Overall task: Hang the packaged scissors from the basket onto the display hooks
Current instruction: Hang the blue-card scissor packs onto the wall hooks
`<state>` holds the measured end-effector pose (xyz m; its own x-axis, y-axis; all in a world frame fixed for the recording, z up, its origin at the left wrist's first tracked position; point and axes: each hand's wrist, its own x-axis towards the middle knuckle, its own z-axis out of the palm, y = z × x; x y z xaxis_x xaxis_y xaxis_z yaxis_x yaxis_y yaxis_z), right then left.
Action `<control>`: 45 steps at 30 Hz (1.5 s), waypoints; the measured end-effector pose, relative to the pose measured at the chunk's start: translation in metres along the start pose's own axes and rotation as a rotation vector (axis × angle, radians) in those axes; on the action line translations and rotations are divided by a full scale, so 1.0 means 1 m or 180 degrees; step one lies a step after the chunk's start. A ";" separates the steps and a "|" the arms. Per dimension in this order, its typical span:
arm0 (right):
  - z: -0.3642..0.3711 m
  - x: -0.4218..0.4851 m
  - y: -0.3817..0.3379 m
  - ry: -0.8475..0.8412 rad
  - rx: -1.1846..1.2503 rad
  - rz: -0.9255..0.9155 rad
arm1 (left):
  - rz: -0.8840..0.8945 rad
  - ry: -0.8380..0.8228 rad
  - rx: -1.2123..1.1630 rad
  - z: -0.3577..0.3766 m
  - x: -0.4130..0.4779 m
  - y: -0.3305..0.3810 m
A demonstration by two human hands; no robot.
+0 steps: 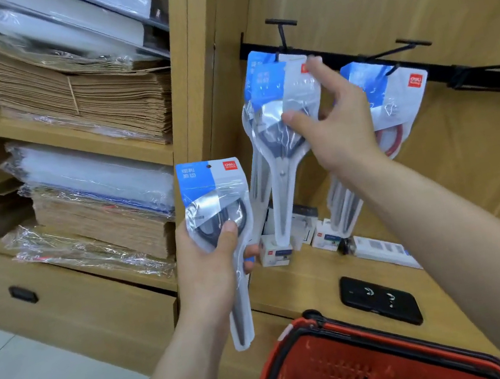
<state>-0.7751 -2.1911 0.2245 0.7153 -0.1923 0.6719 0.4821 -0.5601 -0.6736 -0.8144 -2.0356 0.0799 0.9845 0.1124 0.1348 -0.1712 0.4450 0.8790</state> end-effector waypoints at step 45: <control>0.030 -0.080 0.026 -0.0842 0.0402 0.0863 | -0.0050 -0.0173 -0.0030 0.003 -0.002 -0.001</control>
<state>-0.8047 -2.1656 0.1438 0.9228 -0.0960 0.3731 0.3047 -0.4108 -0.8593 -0.8160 -2.0385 0.0801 0.9876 0.0571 0.1461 -0.1560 0.4547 0.8769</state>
